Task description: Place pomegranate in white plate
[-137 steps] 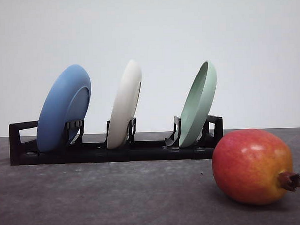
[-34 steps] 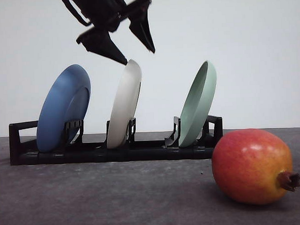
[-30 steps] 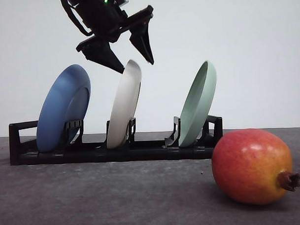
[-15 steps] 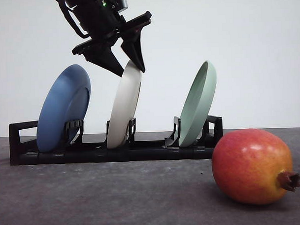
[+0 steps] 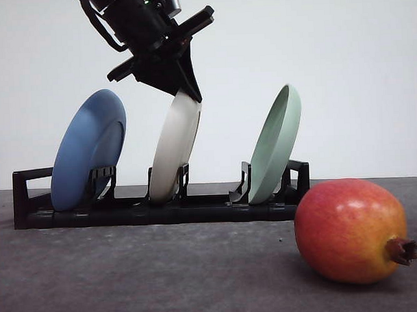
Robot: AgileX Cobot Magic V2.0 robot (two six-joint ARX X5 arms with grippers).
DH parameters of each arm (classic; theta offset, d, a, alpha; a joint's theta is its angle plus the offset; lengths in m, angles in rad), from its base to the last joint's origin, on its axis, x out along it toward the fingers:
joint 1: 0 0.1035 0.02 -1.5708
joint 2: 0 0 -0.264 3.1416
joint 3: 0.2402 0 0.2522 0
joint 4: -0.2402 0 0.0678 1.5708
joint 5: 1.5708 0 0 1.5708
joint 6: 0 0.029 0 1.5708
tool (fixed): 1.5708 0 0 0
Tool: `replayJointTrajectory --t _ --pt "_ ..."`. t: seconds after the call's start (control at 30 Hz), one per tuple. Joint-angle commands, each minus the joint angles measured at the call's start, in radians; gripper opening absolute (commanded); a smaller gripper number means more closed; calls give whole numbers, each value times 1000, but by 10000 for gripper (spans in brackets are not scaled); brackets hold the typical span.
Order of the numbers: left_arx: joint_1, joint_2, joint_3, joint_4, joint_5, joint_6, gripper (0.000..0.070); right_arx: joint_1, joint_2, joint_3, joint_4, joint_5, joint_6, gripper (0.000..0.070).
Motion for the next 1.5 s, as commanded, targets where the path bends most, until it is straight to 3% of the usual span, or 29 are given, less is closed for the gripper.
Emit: replayJointTrajectory --t 0.0,0.5,0.73,1.0,1.1,1.47 --pt "-3 18 29 9 6 -9 3 3 4 19 6 -1 1 531" --pt "-3 -103 31 48 59 -32 3 3 4 19 7 -1 1 531" --pt "-8 -206 31 87 173 -57 4 3 4 19 7 -1 1 531" --pt "-65 -345 31 74 178 -25 5 3 4 19 7 -1 1 531" --pt "-100 -395 31 25 129 18 6 3 4 19 7 -1 1 531" --pt "-328 -500 25 -257 -216 186 7 3 4 19 8 -1 1 531"
